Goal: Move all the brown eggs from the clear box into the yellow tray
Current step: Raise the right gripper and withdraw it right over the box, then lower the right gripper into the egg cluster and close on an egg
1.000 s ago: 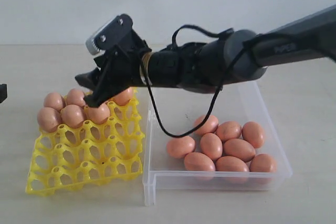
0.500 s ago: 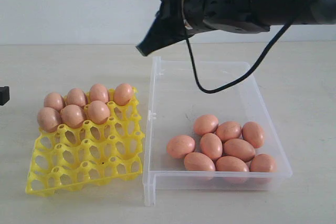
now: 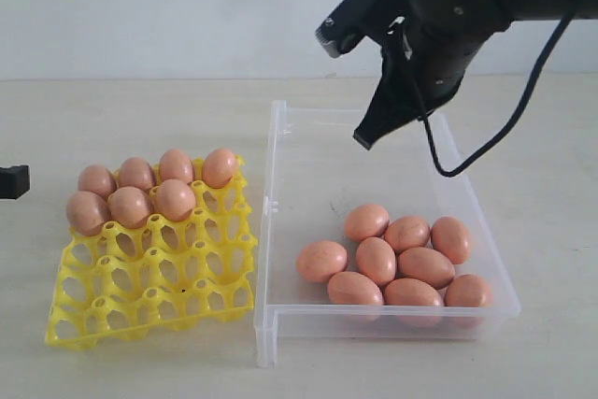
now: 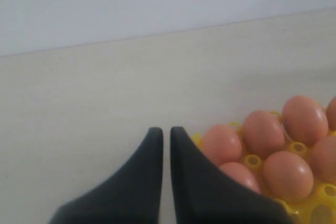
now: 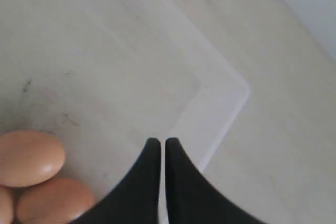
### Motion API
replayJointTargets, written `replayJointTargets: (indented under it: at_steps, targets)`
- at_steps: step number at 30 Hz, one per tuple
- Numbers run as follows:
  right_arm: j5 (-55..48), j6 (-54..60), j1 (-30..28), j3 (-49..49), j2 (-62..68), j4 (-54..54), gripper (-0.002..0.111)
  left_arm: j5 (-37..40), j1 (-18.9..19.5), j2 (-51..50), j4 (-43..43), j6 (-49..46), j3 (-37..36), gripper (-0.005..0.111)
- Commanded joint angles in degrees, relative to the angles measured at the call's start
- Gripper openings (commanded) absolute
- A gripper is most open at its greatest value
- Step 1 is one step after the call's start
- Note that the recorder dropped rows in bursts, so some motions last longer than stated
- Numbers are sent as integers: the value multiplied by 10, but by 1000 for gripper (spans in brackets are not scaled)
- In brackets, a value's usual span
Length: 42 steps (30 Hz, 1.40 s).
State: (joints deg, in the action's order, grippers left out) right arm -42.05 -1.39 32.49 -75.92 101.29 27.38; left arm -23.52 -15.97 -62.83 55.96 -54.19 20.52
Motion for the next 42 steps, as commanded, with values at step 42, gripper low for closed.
replayJointTargets:
  at_steps: [42]
  targets:
    - [-94, 384, -125, 0, 62, -533, 5, 16, 1, 4, -4, 6, -1, 4]
